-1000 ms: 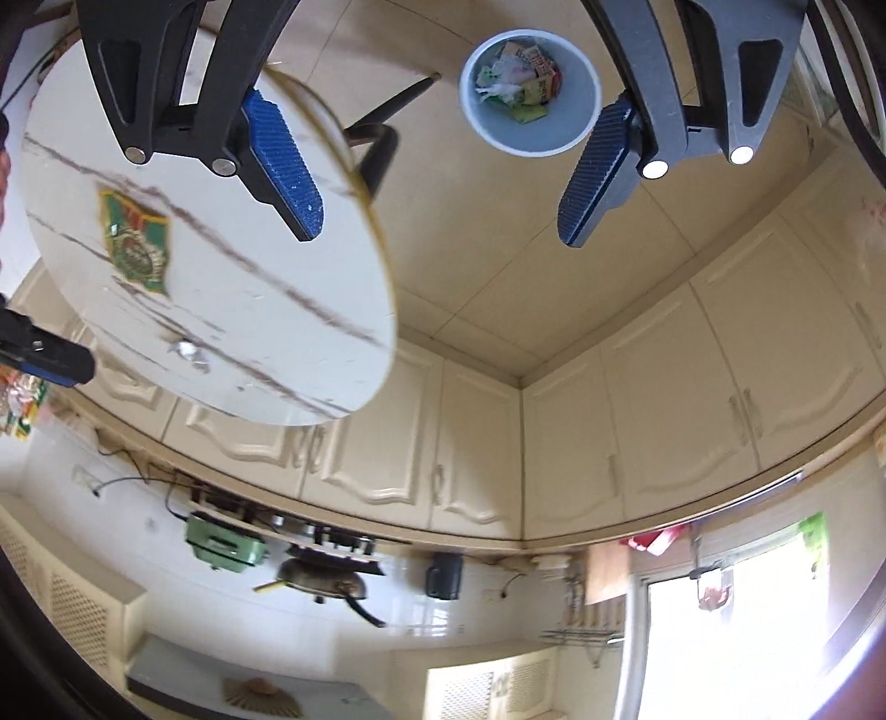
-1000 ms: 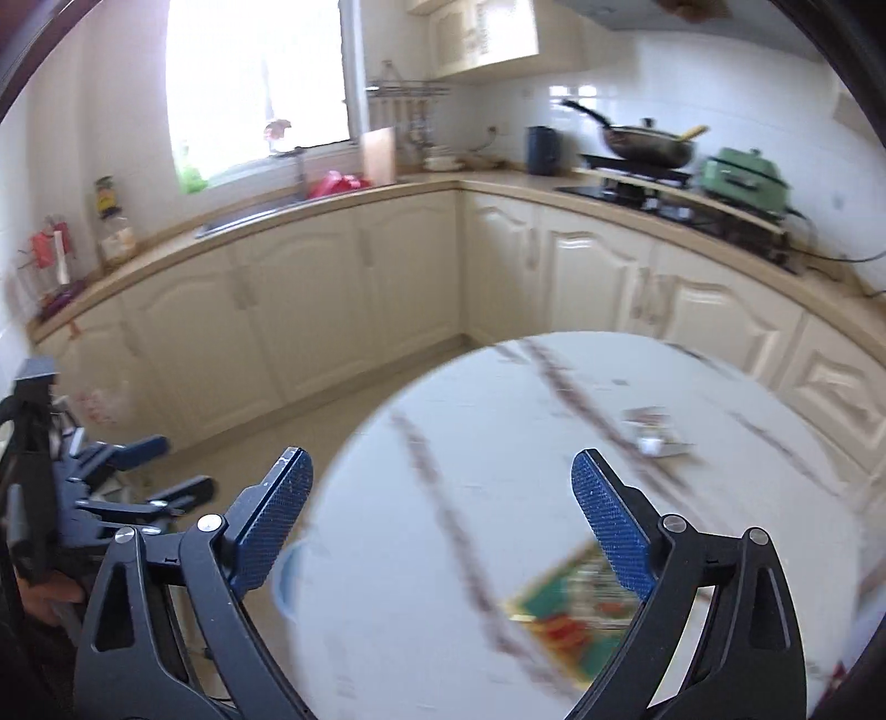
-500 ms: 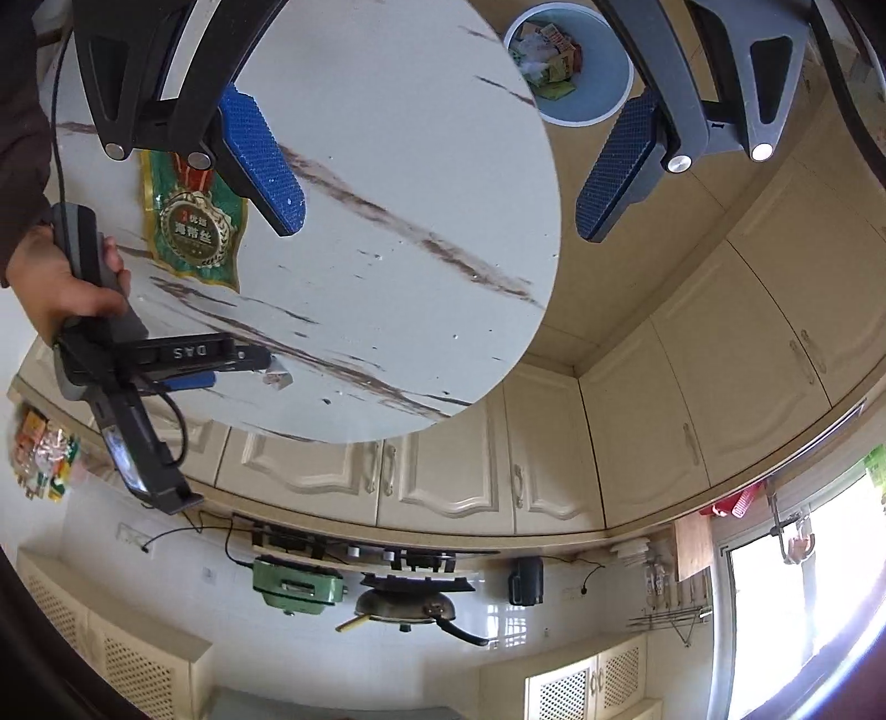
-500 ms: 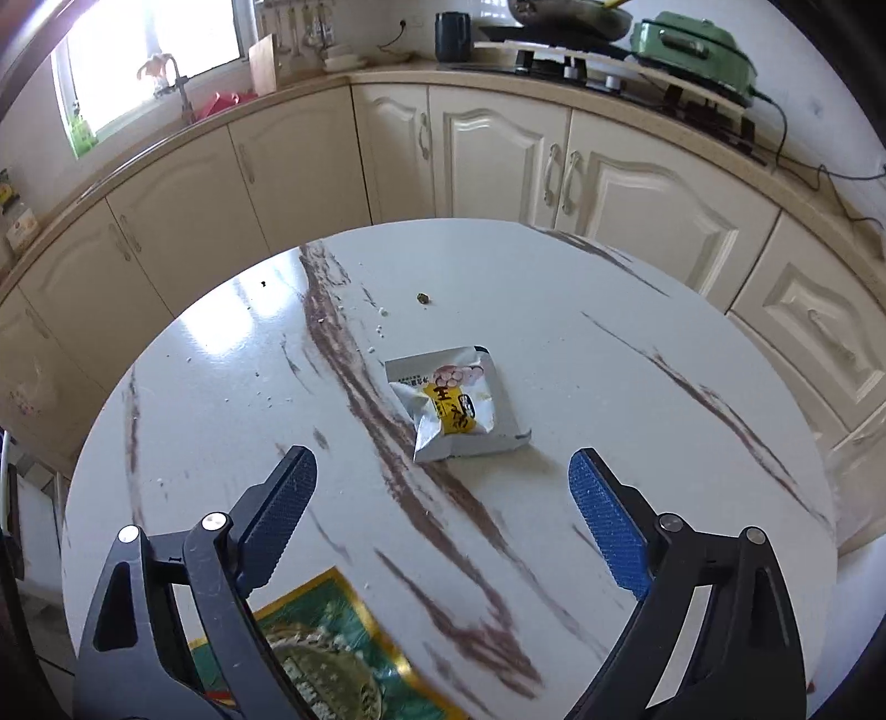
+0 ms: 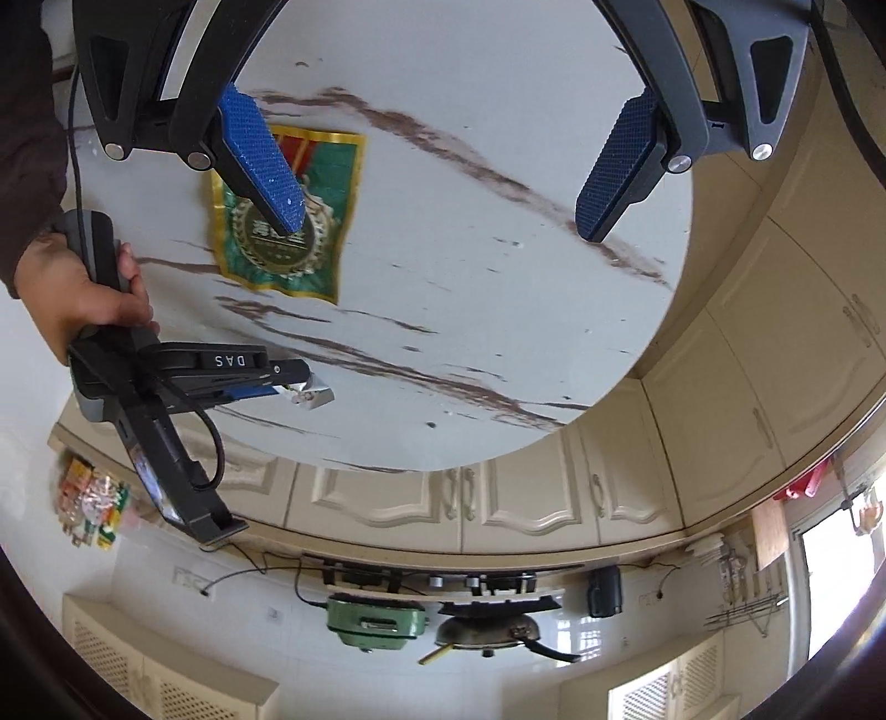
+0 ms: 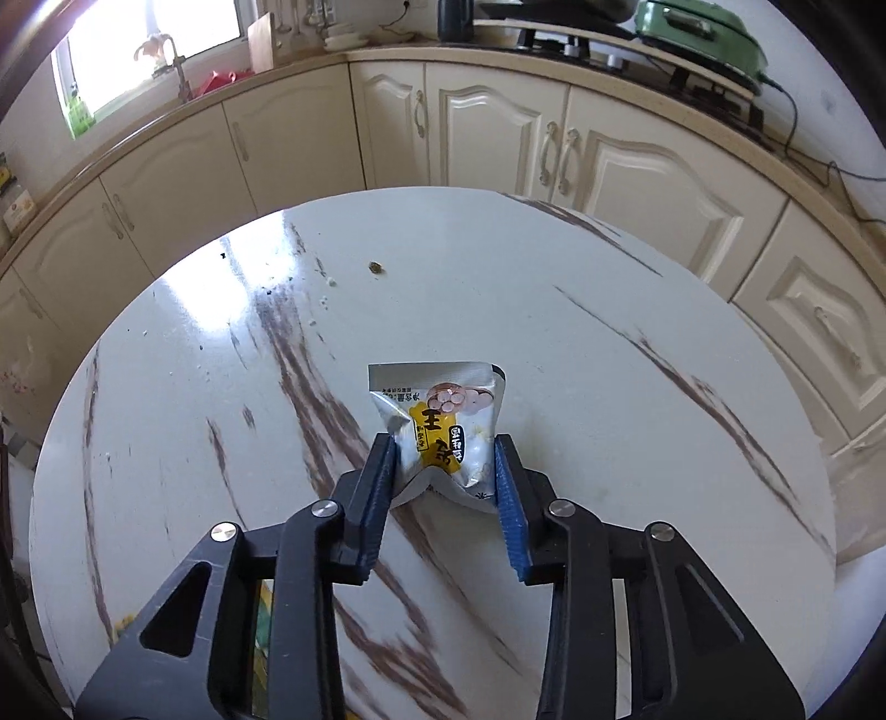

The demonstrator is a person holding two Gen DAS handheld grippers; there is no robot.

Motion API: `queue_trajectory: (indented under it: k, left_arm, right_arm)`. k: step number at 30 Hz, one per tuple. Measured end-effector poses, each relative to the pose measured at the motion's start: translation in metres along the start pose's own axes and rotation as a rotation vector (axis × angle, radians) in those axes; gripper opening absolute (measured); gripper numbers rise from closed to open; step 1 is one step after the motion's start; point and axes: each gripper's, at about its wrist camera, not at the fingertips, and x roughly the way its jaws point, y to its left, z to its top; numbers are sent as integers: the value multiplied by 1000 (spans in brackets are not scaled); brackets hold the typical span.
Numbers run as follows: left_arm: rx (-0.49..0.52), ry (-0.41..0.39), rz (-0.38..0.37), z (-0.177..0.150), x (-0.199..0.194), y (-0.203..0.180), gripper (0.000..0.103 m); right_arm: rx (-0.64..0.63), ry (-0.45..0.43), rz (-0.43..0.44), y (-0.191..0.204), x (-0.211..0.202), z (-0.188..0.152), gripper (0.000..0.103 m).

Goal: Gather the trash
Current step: 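Grasp the silver-yellow snack packet with the right gripper while the left grasps the green-gold packet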

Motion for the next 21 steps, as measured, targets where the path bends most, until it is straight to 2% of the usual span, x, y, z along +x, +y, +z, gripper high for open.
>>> queue_trajectory:
  k: [5,7,10,13,18,21]
  left_arm:
    - [56,40,-15,-8,9,-28,96]
    - [34,44,3,-12,10,-25,96]
    - [-23,44,16,-18,5,-14,96]
    - [-71,50,69,-29,-2,1,97]
    - [-153,56,98,-50,-18,35,97]
    - [-205,59,98,-60,-27,59,97]
  right_arm:
    - [10,-30,8,-12,-46,-45,30]
    - [-1,-48,10,-9,-66,-63,30]
    - [-41,-30,20,5,-80,-83,30]
    - [-93,2,3,27,-77,-88,30]
    - [-148,17,18,66,-65,-82,30]
    - [-188,28,60,94,-59,-75,31]
